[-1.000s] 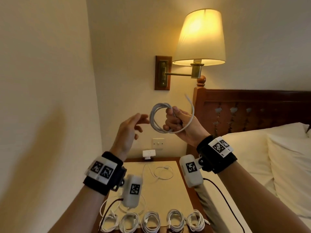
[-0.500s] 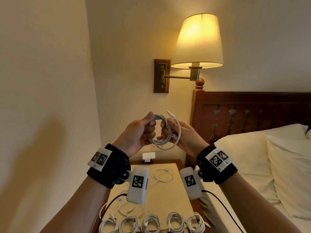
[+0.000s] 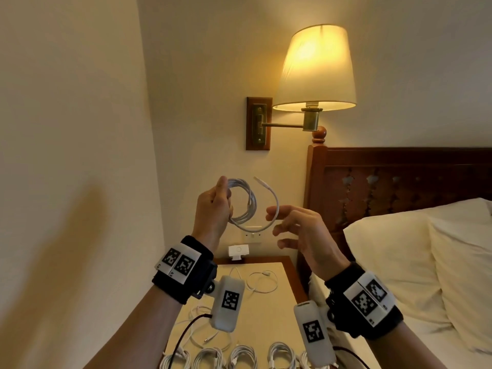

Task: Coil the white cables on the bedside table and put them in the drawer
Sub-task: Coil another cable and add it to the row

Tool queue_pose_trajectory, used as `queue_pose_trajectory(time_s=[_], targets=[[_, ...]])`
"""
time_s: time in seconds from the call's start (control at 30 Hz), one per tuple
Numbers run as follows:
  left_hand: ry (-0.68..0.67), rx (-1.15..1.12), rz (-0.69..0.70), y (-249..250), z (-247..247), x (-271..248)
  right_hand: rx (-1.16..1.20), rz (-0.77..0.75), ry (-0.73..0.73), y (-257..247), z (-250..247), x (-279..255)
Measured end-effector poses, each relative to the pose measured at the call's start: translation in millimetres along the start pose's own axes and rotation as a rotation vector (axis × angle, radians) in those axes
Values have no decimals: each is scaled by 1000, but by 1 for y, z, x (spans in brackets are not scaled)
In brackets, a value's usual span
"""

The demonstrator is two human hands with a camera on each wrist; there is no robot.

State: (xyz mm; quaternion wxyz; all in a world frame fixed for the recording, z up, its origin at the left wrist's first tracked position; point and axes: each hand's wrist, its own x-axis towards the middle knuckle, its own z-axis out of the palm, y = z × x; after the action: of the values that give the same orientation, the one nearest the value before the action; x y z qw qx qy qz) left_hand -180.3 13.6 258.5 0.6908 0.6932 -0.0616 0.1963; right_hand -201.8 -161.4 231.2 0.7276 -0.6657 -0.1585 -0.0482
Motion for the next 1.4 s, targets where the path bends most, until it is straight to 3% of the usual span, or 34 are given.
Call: queue_pose_trajectory(time_s=[0.13,0.23,0.37,0.67,0.93,1.2,1.4], targets=[[23,6,-2,-4,4,0,21,-62,-31,-8,2,-7],[-10,-59,-26,-1,5,-2,38,-108,123,-11,-1,1],[-125,-198,-59,5,9,-13,-8,-17,268,-11,-11,24],[-173,-482,-160,2,7,-17,-51,5,144,-8,-7,28],[-178,-587,-201,-1,7,-16,-78,38,98,-7,-8,26],[-244,-475,-225,-11,16,-19,0,16,42,-20,-1,27],[-288,-340,-170,-15,11,-20,166,221,-180,-27,1,22]])
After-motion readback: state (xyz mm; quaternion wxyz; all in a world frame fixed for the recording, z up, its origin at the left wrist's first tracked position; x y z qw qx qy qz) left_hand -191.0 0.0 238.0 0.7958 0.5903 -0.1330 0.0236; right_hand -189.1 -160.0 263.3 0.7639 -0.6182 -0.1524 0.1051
